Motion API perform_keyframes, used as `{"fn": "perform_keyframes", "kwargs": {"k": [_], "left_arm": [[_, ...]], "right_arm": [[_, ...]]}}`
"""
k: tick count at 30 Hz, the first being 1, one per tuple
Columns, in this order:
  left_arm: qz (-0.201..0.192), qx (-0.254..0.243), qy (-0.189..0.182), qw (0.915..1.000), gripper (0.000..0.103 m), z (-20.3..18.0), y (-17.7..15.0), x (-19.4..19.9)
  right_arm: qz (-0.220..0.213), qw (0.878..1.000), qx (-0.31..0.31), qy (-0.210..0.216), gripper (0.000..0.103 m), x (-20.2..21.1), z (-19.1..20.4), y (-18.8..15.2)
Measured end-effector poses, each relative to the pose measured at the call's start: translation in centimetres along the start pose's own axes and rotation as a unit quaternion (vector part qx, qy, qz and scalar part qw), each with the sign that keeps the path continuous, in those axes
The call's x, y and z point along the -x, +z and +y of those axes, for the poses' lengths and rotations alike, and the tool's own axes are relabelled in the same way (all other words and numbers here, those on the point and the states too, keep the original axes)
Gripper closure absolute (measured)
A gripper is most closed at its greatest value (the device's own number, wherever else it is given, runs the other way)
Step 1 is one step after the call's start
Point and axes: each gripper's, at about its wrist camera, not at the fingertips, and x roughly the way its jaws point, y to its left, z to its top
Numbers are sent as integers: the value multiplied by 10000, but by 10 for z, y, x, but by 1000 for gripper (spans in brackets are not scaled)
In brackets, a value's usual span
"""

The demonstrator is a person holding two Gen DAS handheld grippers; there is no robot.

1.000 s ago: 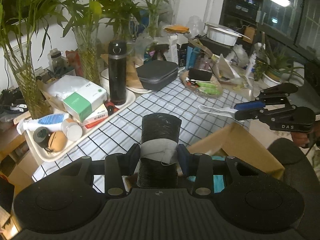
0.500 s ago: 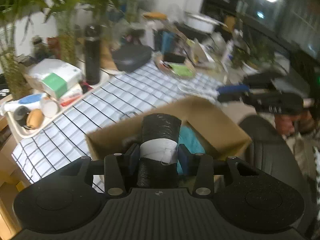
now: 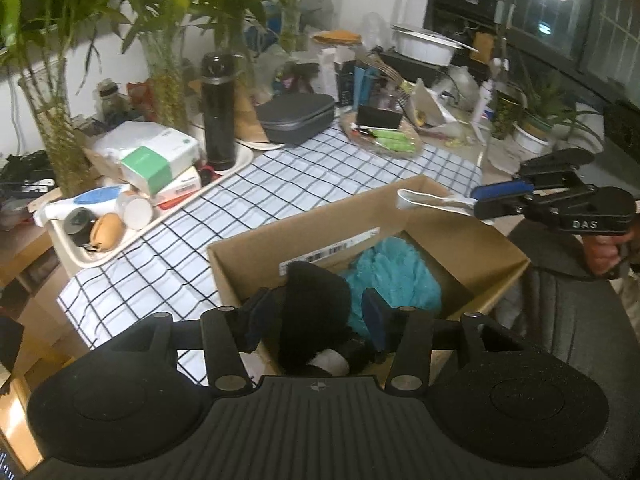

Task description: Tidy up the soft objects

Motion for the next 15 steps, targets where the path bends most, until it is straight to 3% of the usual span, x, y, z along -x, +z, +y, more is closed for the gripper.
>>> {"fn": "perform_keyframes", "kwargs": {"k": [7,9,10,11,13,15], "left_arm": [[-117,8,152,9998,52,3,-2,3],[-213,10,199,9996,28,3,-3,4],[-300,10,257,9992,25,3,-4,6],[-367,-4,310,9988,25,3,-5,7],[-379,-16,348,9987,25,3,-4,7],[-356,-1,370,9987,25,4,-4,5]], "right_arm": [[62,9992,145,363,87,-7,11,2],[219,9983,221,493,85,-14,14,2],[259,9982,266,467,70,-16,16,1],[273,9983,295,422,43,-17,17,1],[187,9985,274,428,14,-16,16,2],[122,9987,222,452,10,-13,14,2]]}}
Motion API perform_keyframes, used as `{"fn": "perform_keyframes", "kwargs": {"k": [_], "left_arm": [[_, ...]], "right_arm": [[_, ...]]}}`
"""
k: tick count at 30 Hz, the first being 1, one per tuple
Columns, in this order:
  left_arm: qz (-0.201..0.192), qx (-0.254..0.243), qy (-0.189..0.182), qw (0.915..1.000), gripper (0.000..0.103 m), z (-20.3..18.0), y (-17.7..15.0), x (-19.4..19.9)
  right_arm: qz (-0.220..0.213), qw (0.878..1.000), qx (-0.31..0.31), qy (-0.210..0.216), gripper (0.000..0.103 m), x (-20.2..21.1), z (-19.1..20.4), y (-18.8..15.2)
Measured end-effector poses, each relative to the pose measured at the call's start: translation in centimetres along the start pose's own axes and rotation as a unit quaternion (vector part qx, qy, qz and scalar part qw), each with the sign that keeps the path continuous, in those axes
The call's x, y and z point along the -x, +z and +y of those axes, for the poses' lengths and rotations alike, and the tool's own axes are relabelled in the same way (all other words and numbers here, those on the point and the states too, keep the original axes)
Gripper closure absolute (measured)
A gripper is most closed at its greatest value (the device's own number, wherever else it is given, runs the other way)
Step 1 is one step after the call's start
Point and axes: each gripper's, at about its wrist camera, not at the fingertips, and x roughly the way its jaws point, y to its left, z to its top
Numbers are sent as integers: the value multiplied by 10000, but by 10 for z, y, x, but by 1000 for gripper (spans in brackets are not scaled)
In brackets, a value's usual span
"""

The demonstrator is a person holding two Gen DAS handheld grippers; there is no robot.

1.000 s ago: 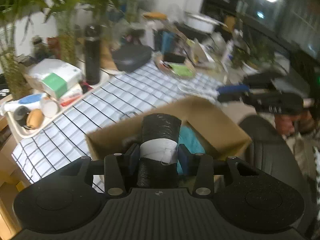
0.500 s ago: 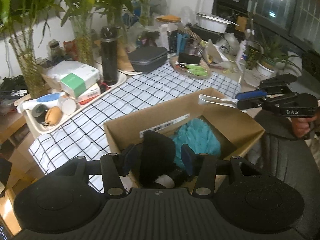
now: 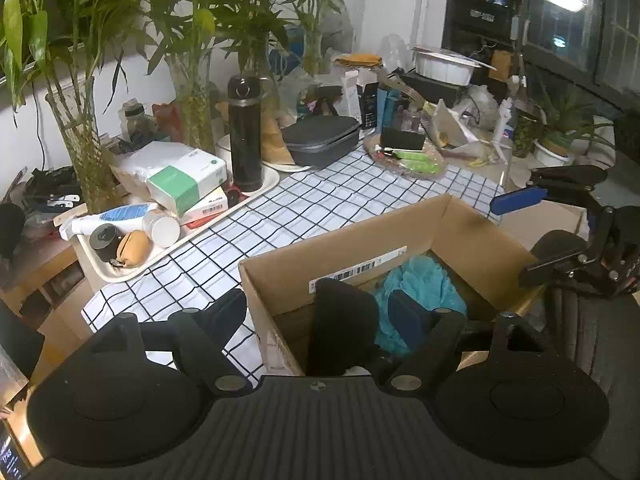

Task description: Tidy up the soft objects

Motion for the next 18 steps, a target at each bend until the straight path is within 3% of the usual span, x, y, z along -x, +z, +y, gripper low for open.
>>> {"fn": "perform_keyframes", "kwargs": {"k": [6,18], "left_arm": [[88,-10,92,9999,25,1,-2,-6],[65,145,165,9997,25,6,-5,-10]], "right_arm": [[3,9996,-211,-171,0,0,-7,0],[74,9972,-454,-593,0,-4,-14,-1]]}}
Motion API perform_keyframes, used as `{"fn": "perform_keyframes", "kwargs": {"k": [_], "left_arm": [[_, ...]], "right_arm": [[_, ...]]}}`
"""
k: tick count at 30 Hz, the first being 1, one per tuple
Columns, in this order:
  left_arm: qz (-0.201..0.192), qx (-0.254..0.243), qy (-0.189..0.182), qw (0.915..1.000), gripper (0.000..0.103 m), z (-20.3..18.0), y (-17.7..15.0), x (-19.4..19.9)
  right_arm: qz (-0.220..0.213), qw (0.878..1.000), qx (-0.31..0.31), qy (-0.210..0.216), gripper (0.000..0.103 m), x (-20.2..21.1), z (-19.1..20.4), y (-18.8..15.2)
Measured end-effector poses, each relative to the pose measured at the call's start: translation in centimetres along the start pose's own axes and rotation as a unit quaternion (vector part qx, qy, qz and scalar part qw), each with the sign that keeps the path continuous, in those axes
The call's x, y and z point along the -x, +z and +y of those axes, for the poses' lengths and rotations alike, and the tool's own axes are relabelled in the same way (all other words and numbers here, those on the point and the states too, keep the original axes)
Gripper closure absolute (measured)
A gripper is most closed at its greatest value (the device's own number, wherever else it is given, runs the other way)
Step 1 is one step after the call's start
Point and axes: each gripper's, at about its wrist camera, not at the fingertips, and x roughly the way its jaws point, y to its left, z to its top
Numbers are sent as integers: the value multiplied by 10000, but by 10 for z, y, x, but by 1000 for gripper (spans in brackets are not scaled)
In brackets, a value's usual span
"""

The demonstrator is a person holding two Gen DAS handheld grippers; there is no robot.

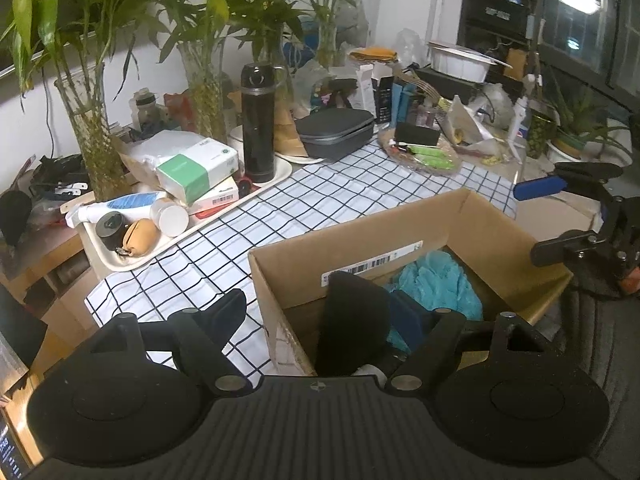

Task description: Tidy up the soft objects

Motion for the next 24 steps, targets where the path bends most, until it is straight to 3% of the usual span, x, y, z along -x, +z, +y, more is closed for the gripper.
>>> {"fn": "perform_keyframes", "kwargs": {"k": [6,17,24], "left_arm": [[-47,-48,163,9998,22,2,0,-3],[-25,39,124,9999,17,8,2,-11],[-117,101,215,9996,17,15,7,-18]], "right_arm": [[73,9997,-161,-152,0,-3,-4,1],[162,9982,-411,-413,0,-8,-17,6],[10,9973,-582,-451,0,-9,-32,10]]}}
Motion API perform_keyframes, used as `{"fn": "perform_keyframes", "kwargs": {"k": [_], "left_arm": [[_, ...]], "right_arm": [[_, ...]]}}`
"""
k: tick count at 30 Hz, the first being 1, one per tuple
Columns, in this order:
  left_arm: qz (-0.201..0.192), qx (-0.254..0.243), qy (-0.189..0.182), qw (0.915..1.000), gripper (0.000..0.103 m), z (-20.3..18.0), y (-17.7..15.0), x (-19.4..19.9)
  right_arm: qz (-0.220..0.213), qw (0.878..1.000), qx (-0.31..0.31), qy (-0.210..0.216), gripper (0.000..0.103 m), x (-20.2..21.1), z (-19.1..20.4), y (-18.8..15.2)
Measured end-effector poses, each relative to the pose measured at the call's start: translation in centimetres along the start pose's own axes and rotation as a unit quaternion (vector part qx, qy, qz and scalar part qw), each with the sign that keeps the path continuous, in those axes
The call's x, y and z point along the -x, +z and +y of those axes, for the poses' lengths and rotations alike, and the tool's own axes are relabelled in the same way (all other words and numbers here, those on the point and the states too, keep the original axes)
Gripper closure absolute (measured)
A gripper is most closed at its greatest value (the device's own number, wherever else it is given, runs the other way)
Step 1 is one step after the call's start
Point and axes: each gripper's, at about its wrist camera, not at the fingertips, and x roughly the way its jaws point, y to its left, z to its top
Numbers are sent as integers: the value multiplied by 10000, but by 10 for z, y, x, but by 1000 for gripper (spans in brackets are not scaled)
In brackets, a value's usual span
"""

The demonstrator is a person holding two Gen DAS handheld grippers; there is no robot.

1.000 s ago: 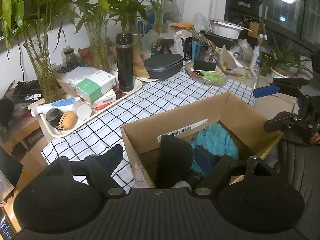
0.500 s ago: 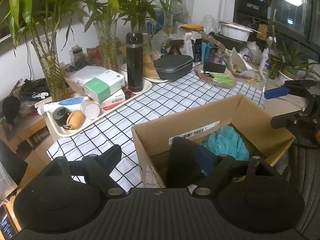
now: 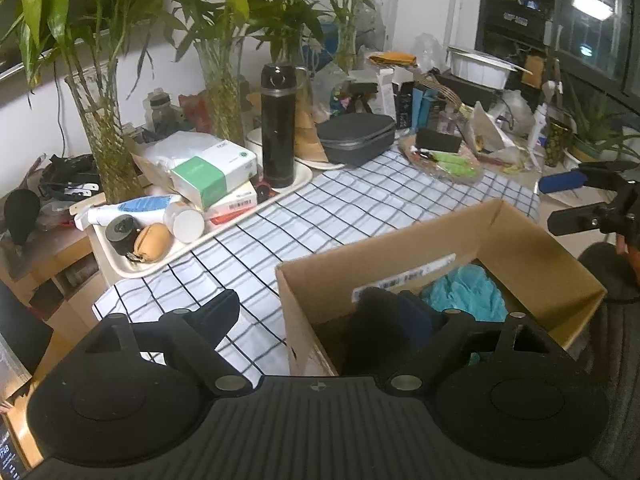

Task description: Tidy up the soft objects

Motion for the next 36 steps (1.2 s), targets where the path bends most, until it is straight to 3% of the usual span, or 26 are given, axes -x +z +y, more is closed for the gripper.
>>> {"fn": "perform_keyframes", "kwargs": {"k": [10,20,36], "left_arm": [[13,280,107,9995,17,20,9,-19],[87,402,-59,9991,17,43,20,-40],[-301,415,-260,9983,18,67,42,-74]], "right_arm": [[90,9998,-143,-123,0,-17,-19,11],[142,9996,-148,-219,0,-36,-42,21],[286,9992,-61,-276,0,-90,-81,40]]}}
